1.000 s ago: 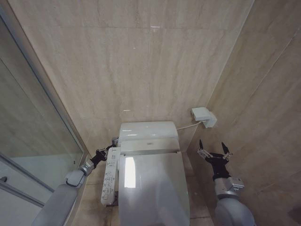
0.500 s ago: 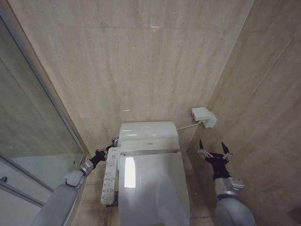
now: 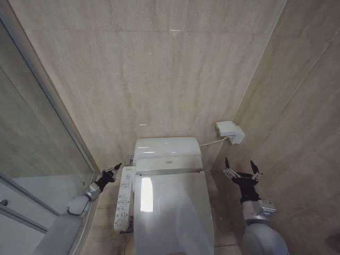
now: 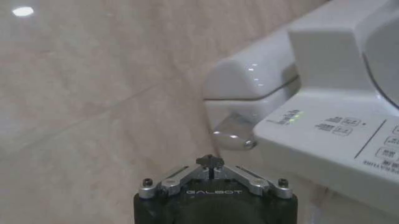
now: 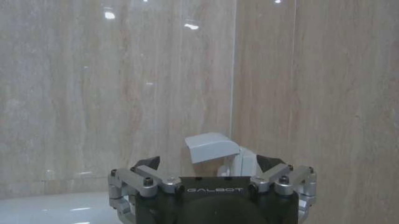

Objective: Open the toilet lid, clean the toilet bowl with a toilet brush, close the toilet lid, and flush.

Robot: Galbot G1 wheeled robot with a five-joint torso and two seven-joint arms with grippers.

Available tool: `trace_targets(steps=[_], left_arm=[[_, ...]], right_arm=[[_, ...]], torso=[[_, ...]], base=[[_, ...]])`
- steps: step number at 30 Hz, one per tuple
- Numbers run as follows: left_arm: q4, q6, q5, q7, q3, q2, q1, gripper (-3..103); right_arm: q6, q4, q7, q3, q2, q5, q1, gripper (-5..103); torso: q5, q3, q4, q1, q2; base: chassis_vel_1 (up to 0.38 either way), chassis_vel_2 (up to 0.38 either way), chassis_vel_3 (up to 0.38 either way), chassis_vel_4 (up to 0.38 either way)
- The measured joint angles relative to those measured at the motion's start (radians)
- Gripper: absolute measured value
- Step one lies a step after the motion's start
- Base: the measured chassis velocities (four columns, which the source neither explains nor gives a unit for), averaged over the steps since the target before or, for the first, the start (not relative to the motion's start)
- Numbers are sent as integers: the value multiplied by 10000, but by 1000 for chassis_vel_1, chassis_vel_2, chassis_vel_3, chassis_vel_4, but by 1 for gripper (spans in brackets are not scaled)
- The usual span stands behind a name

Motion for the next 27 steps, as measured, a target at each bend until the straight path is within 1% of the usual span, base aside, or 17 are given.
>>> trace_targets(steps=[1, 3, 4, 5, 6, 7, 8, 11, 12, 13, 17, 20, 21, 22, 24, 25, 27], left_arm=[[0, 0, 0, 0, 0, 0, 0, 0], [-307, 77, -342, -117, -257, 75, 302, 0], [-692, 272, -748, -373, -469, 110, 607, 0], [-692, 272, -748, -373, -469, 110, 607, 0], [-922, 376, -948, -601, -555, 115, 761, 0], [-1428, 632, -1297, -1181, -648, 127, 1069, 0], [-1428, 632, -1297, -1181, -648, 127, 1069, 0], [-2897, 1469, -1809, -2341, -1000, 32, 1869, 0], [-3276, 1626, -1881, -2439, -1164, -40, 2078, 5], [-3276, 1626, -1881, -2439, -1164, -40, 2078, 5], [-4641, 1993, -2027, -2586, -2003, -420, 3010, 5], [-5154, 2178, -2157, -2671, -2341, -592, 3431, 5], [-5727, 2399, -2315, -2737, -2631, -758, 3865, 32], [-5727, 2399, -2315, -2737, -2631, -758, 3865, 32], [-6495, 2630, -2513, -2808, -2979, -996, 4380, 32], [-6495, 2630, -2513, -2808, -2979, -996, 4380, 32], [-7541, 2932, -2730, -3044, -3353, -1301, 5015, 32]], right_arm=[[0, 0, 0, 0, 0, 0, 0, 100], [0, 0, 0, 0, 0, 0, 0, 100], [0, 0, 0, 0, 0, 0, 0, 100], [0, 0, 0, 0, 0, 0, 0, 100], [0, 0, 0, 0, 0, 0, 0, 100], [0, 0, 0, 0, 0, 0, 0, 100], [0, 0, 0, 0, 0, 0, 0, 100], [0, 1, 0, 0, 0, 0, 0, 100], [0, 0, 0, 0, 0, 0, 0, 100], [0, 0, 0, 0, 0, 0, 0, 100], [0, 0, -1, 0, 0, 0, 0, 100], [0, 0, 1, 0, 0, 0, 0, 100], [0, 0, 1, 0, 0, 0, 0, 100], [0, 0, 1, 0, 0, 0, 0, 100], [0, 0, 0, 0, 0, 0, 0, 100], [0, 0, 0, 0, 0, 0, 0, 100], [0, 0, 0, 0, 0, 0, 0, 100]], torso=[[0, 0, 0, 0, 0], [0, 0, 1, 0, 0], [0, 0, 1, 0, 0], [0, 0, 1, 0, 0], [-1, 0, 1, 0, 0], [-1, 0, -2, 0, 0], [-1, 0, -2, 0, 0], [1, 1, -1, 0, 0], [1, 1, -2, -1, 0], [1, 1, -2, -1, 0], [1, 0, -2, -1, 0], [1, 1, 0, -1, 0], [1, 0, 1, -1, 0], [1, 0, 1, -1, 0], [1, 0, 0, -1, 0], [1, 0, 0, -1, 0], [1, 0, -1, -1, -1]], base=[[0, 0, 0, 0], [0, 0, 0, 0], [0, 0, 0, 0], [0, 0, 0, 0], [0, 0, 0, 0], [0, 0, 0, 0], [0, 0, 0, 0], [0, 0, 0, 0], [0, 0, 0, 0], [0, 0, 0, 0], [0, 0, 0, 0], [0, 0, 0, 0], [0, 0, 0, 0], [0, 0, 0, 0], [0, 0, 0, 0], [0, 0, 0, 0], [0, 0, 0, 0]])
